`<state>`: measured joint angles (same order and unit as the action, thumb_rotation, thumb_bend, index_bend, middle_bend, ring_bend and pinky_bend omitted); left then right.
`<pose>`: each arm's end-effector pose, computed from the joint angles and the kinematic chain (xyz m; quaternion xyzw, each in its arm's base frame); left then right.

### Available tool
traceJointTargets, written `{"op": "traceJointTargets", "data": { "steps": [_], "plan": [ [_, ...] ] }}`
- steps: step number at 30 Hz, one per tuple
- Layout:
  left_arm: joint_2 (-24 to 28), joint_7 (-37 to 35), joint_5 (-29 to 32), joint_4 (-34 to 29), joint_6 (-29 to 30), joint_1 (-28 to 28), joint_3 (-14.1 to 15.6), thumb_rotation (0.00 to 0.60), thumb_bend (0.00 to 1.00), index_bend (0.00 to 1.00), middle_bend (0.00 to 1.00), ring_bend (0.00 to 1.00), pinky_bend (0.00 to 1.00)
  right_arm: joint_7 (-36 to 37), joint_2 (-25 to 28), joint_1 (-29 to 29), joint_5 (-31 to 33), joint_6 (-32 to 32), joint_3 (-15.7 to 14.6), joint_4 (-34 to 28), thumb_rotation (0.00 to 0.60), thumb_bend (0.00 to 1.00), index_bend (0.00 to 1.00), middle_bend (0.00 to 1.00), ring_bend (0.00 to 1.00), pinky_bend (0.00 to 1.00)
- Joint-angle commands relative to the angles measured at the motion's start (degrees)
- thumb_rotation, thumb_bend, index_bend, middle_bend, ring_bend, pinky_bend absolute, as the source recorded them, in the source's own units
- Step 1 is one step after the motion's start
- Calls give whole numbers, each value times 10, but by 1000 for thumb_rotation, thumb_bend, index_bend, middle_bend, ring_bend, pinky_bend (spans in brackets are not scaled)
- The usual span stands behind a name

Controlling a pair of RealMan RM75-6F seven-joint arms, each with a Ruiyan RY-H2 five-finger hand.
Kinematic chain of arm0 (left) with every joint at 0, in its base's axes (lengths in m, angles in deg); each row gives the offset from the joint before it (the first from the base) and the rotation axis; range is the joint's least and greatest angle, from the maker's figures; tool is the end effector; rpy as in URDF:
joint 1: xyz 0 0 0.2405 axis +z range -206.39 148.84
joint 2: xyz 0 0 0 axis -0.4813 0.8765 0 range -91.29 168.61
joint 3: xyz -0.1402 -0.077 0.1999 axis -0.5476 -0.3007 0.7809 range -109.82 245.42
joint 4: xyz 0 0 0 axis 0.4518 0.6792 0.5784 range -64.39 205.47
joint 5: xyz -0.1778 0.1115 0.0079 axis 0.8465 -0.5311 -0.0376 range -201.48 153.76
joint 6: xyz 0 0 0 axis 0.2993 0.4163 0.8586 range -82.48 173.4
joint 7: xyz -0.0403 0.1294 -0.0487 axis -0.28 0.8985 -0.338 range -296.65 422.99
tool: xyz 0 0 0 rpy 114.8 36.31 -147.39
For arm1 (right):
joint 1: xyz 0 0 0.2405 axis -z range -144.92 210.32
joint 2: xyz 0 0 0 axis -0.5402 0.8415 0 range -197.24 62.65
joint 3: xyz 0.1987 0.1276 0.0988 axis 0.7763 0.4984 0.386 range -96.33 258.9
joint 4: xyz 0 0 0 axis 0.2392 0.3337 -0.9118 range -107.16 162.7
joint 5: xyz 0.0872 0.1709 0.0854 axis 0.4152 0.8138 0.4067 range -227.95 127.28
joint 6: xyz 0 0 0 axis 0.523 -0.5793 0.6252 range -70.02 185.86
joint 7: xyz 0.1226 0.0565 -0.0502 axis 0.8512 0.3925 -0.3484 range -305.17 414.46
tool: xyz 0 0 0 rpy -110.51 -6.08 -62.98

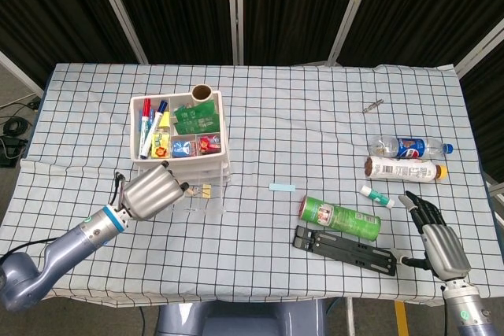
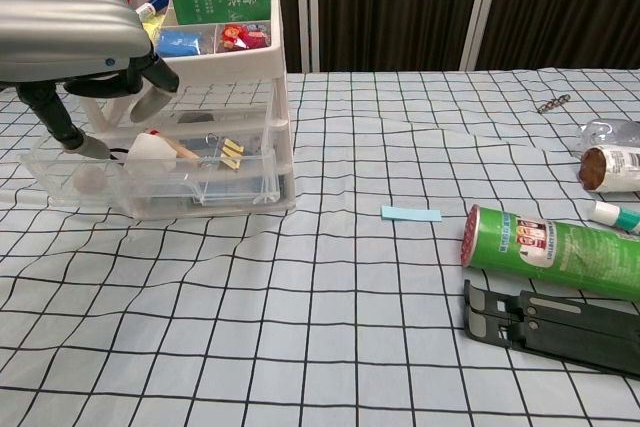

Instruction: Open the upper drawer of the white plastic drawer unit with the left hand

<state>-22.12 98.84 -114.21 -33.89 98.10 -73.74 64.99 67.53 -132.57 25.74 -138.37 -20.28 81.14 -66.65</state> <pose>-0.1186 0.2999 0.0829 -0.8813 -0.0039 -0.2791 0.3815 -0.3009 -0.1780 0.1244 0.5833 -0.5009 0.4242 0.4784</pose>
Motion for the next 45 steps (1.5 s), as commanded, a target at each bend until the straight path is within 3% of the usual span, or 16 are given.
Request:
{"op": "traceJointTargets", "data": {
  "steps": [1,8,23,35,45],
  "plan": [
    [1,11,8,0,-7,-2,-1,600,0,581,886,769,640,0,0,0,-1,0,0,0,600,111,17,0,0,0],
    [-18,22,23,11,-12,-5,-6,600,0,580,886,769,640,-1,-1,0,1,0,0,0,600,111,17,0,0,0],
    [-23,76,83,-2,-40,-15,-9,600,0,483,886,769,640,4,-2,0,-2,-4,1,4,600,111,20,0,0,0],
    [-40,114,121,-8,-48,-28,-6,600,2,486,886,769,640,12,0,1,-1,-7,3,5,600,111,24,0,0,0],
    [-44,126,135,-10,-40,-30,0,600,183,580,886,769,640,15,0,2,-3,-10,3,5,600,111,24,0,0,0]
  ]
}}
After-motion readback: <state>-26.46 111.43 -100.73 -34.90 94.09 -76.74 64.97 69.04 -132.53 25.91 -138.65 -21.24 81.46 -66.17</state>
